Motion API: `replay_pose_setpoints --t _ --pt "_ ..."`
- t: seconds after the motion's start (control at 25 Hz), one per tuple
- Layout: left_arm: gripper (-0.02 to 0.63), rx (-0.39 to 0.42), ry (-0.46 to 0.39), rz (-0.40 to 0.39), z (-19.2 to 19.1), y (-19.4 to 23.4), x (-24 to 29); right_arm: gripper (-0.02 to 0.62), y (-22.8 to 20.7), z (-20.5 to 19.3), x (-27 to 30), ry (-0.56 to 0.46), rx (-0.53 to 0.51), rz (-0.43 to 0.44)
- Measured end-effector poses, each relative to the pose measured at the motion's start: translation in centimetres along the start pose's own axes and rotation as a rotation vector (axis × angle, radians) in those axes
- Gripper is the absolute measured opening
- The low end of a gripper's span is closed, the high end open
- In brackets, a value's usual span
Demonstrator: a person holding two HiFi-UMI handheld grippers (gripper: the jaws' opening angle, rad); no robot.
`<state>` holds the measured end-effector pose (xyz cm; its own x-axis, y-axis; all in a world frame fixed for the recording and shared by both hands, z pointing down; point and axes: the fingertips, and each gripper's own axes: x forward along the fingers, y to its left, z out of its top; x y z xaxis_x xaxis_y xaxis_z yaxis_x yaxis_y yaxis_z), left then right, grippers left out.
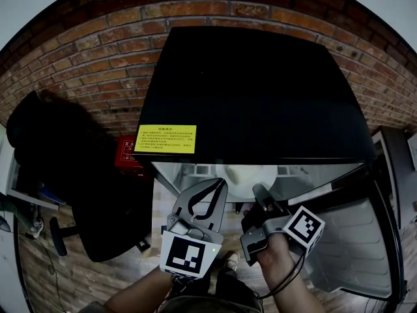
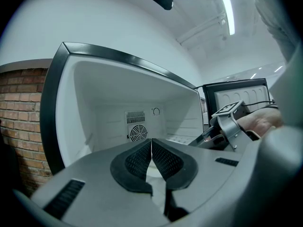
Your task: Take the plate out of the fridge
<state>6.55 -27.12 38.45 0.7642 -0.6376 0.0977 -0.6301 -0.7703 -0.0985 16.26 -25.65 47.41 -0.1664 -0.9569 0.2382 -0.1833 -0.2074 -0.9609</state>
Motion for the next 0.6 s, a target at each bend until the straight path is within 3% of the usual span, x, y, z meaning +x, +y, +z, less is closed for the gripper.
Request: replay_pose_setpoints --t 0.6 --pt "0.018 0.012 -0.014 0.033 1.3 0.3 -1.7 0.031 0.9 -0.4 -3.6 0.013 0.033 0.003"
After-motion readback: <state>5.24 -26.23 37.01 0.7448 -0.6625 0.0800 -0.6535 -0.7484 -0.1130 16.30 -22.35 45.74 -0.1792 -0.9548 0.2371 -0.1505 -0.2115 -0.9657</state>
